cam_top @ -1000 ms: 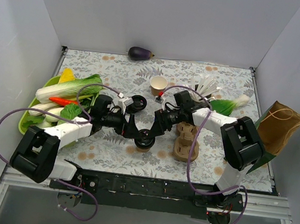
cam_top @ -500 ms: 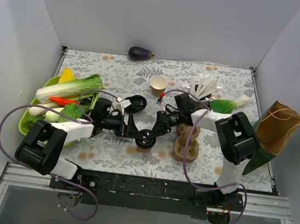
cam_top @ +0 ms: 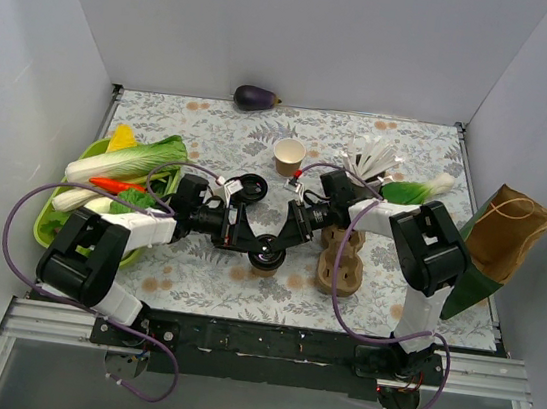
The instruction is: Pack the takeout coffee
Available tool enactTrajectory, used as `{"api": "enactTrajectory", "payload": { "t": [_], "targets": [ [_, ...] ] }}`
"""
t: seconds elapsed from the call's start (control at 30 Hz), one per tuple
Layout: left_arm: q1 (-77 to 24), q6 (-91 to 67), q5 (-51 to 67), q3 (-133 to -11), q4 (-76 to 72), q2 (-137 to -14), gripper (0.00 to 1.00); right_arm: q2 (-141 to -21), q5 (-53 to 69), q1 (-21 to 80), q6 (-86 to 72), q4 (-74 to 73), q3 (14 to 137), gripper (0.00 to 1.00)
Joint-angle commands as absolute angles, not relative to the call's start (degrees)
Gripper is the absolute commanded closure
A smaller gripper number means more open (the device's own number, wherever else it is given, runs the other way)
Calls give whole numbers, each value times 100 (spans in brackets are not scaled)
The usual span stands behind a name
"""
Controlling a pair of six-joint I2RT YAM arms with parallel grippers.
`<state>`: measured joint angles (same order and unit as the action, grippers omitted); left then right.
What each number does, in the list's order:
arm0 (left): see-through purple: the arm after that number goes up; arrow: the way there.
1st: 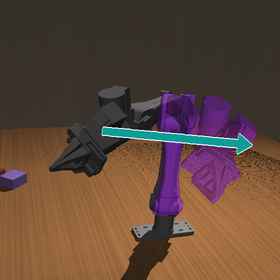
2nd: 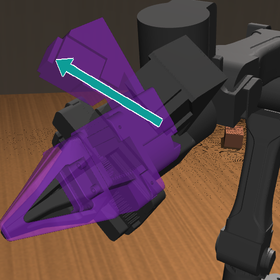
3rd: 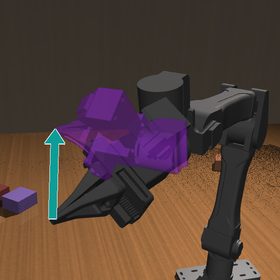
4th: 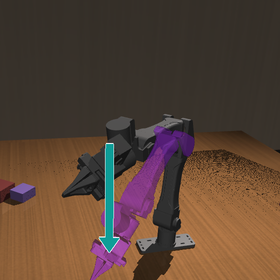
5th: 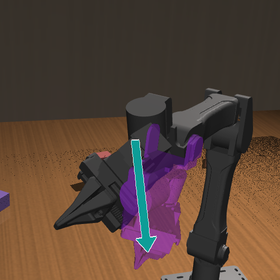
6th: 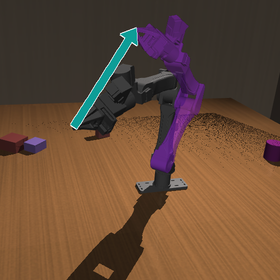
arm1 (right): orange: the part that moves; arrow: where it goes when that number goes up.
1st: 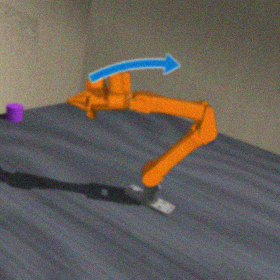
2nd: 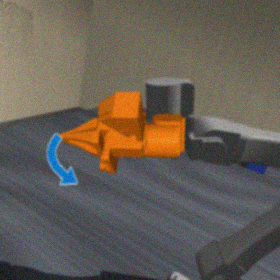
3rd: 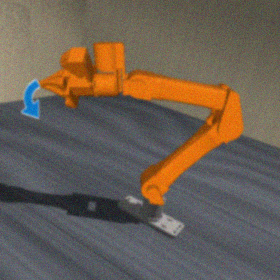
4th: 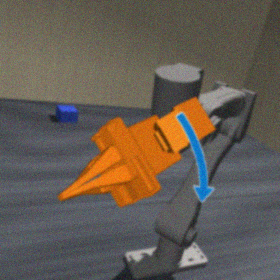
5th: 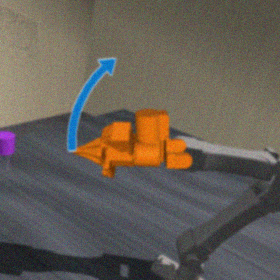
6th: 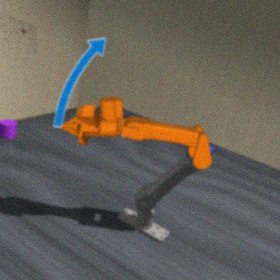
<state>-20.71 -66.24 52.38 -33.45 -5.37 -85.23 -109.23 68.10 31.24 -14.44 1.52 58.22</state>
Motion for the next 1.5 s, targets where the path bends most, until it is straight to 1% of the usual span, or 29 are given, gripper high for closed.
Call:
{"api": "enactTrajectory", "payload": {
  "t": [0.0, 0.07, 0.1, 0.33, 0.43, 0.53, 0.7, 0.83, 0.97, 1.2, 1.33, 1.47],
  "targets": [
    [-1995, -6188, 3208, -3226, 130, -8833, 12, -10961, 6240, 3208, -1116, 141, 5984, 16],
    [-1951, -6161, 3295, -3199, 114, -8833, 12, -10873, 6432, 3208, -1073, 132, 6082, 7],
    [-1951, -6118, 3331, -3208, 106, -8824, 12, -10776, 6494, 3208, -1072, 132, 6117, 5],
    [-1951, -6108, 3410, -3155, 44, -8807, 13, -10354, 6732, 3191, -1318, 193, 5916, 3],
    [-1951, -6082, 3489, -3147, 44, -8772, 13, -10231, 6732, 3121, -1624, 307, 5749, 4],
    [-1951, -6030, 3621, -3120, 70, -8675, 13, -10108, 6733, 2989, -2081, 764, 5423, 7],
    [-1951, -5950, 3735, -3059, 123, -8412, 13, -10116, 6294, 2909, -1925, 405, 5379, 19],
    [-1951, -5941, 3911, -3024, 79, -8393, 12, -10230, 6337, 2874, -1951, 474, 5326, 26],
    [-1951, -5941, 3929, -3024, 62, -8411, 12, -10292, 6433, 2821, -2083, 676, 5291, 39],
    [-1942, -5950, 3938, -2997, 35, -8455, 12, -10336, 6258, 2760, -2144, 746, 5142, 45],
    [-1951, -5976, 3938, -3015, 26, -8525, 12, -10529, 6319, 2751, -2915, 1335, 4843, 47],
    [-1951, -6283, 3946, -2988, 26, -8613, 12, -10748, 6258, 2760, -3146, 1442, 4711, 52]
  ]
}}
